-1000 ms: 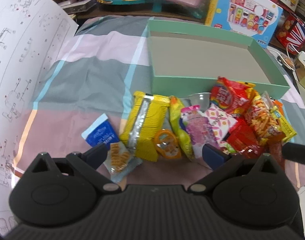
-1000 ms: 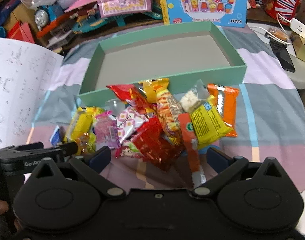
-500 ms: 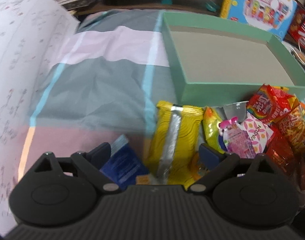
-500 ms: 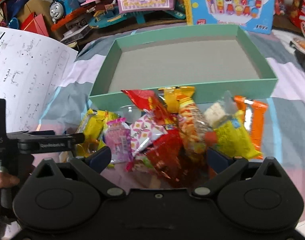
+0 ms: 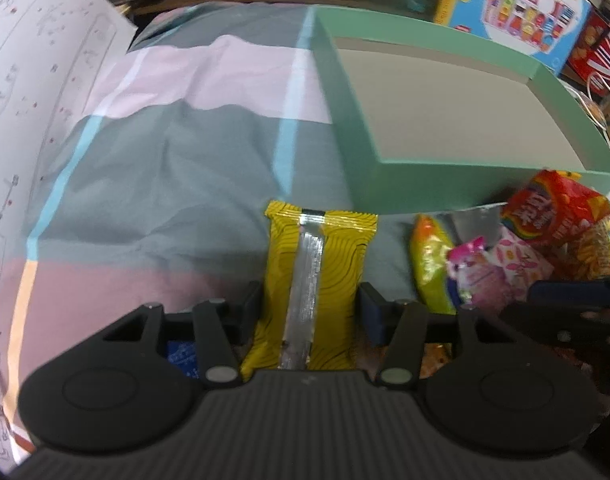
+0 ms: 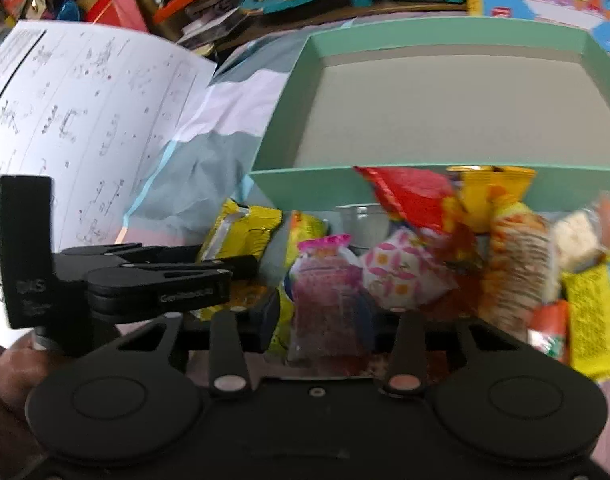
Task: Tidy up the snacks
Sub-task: 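Grasp the yellow wafer bar with the left gripper while the right grasps a pink candy stick, then lower both held snacks into the green tray and open both grippers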
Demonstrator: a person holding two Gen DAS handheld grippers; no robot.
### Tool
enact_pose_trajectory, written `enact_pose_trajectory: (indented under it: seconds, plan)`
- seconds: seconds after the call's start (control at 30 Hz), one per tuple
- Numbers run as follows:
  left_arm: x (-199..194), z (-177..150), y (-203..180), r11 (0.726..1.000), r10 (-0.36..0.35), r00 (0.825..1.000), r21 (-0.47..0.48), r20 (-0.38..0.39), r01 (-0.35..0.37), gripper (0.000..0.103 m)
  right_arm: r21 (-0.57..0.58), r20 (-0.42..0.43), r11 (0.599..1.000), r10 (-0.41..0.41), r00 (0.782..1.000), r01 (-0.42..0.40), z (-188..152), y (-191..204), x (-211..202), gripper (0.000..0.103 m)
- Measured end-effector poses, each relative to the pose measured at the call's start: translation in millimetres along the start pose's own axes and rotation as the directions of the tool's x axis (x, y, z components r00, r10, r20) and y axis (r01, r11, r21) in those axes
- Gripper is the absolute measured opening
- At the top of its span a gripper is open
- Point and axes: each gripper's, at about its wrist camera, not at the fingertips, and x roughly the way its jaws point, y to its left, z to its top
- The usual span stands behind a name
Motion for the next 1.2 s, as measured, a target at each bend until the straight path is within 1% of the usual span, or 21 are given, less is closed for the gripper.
enact_pose_trajectory:
  seconds: [0.1, 0.17, 0.2, 0.3, 0.33, 0.37, 0.4, 0.47, 0.53, 0.63, 0.87, 0.93, 1.07, 1.13, 1.2]
  plan:
    - [-0.3, -0.7, 5.5, 1.000, -0.010, 1.000, 0.001, -0.005, 0.010, 0.055, -0.004, -0.025, 1.000, -0.022, 0.999, 0.022, 1.8, -0.9, 17.0, 0.040]
    - [1.0, -0.4, 6.4, 1.000, -0.010, 1.000, 0.005, -0.004, 0.010, 0.058, -0.008, -0.026, 1.000, -0.011, 1.000, 0.011, 1.9, -1.6, 21.5, 0.041]
    - [1.4, -0.3, 5.4, 1.000, -0.009, 1.000, 0.010, -0.004, 0.009, 0.061, -0.020, -0.023, 1.000, -0.012, 1.000, 0.011, 3.2, 0.6, 24.3, 0.041]
    - [3.8, -0.2, -0.9, 0.999, 0.011, 1.000, 0.035, 0.009, -0.011, 0.060, -0.085, -0.006, 0.996, -0.025, 1.000, 0.024, 4.1, 11.1, 32.5, 0.041]
    - [3.4, -1.3, -2.6, 0.999, 0.020, 1.000, 0.042, 0.021, -0.021, 0.051, -0.111, -0.001, 0.993, -0.028, 1.000, 0.028, 3.2, 14.9, 34.9, 0.034]
    - [2.4, -1.9, -3.6, 0.999, 0.026, 0.999, 0.045, 0.028, -0.027, 0.051, -0.120, -0.012, 0.992, -0.030, 0.999, 0.029, 1.0, 16.8, 37.1, 0.029]
    - [1.1, -2.0, -2.7, 0.999, 0.017, 0.999, 0.035, 0.027, -0.018, 0.050, -0.106, -0.023, 0.994, -0.022, 0.999, 0.019, -1.1, 15.4, 37.1, 0.028]
    - [-3.8, -1.5, 2.6, 1.000, -0.013, 1.000, -0.006, 0.027, 0.014, 0.049, -0.104, -0.019, 0.995, -0.014, 1.000, 0.012, -2.1, 15.7, 31.5, 0.018]
    - [-11.1, -1.1, 5.9, 0.999, -0.027, 0.999, -0.022, 0.037, 0.028, 0.049, -0.085, -0.014, 0.996, 0.002, 1.000, -0.004, -0.1, 13.0, 24.0, 0.012]
    - [-22.9, 2.2, 9.9, 0.997, -0.057, 0.997, -0.042, 0.053, 0.059, 0.049, -0.034, -0.013, 0.999, 0.025, 1.000, -0.025, 6.1, 3.2, 12.7, 0.010]
    - [-44.7, 11.1, 7.6, 0.995, -0.075, 0.993, -0.055, 0.091, 0.081, 0.049, -0.013, 0.007, 0.999, 0.036, 0.999, -0.036, 3.8, -6.2, -1.1, 0.007]
    - [-51.2, 15.0, 5.6, 0.995, -0.074, 0.992, -0.054, 0.105, 0.080, 0.049, 0.004, 0.020, 0.999, 0.053, 0.998, -0.053, 8.0, -8.8, -8.1, 0.007]
    - [-61.9, 28.4, 0.1, 0.992, -0.111, 0.986, -0.050, 0.127, 0.118, 0.050, 0.032, 0.076, 0.996, 0.084, 0.994, -0.086, 19.7, -15.4, -31.1, 0.007]
    - [-63.2, 42.9, -6.3, 0.992, -0.117, 0.983, -0.030, 0.144, 0.122, 0.050, 0.043, 0.121, 0.995, 0.087, 0.989, -0.093, 32.6, -20.7, -42.6, 0.007]
    - [-61.0, 60.8, -11.5, 0.990, -0.129, 0.978, -0.026, 0.161, 0.135, 0.050, 0.053, 0.165, 0.995, 0.072, 0.984, -0.082, 51.1, -28.5, -50.4, 0.007]
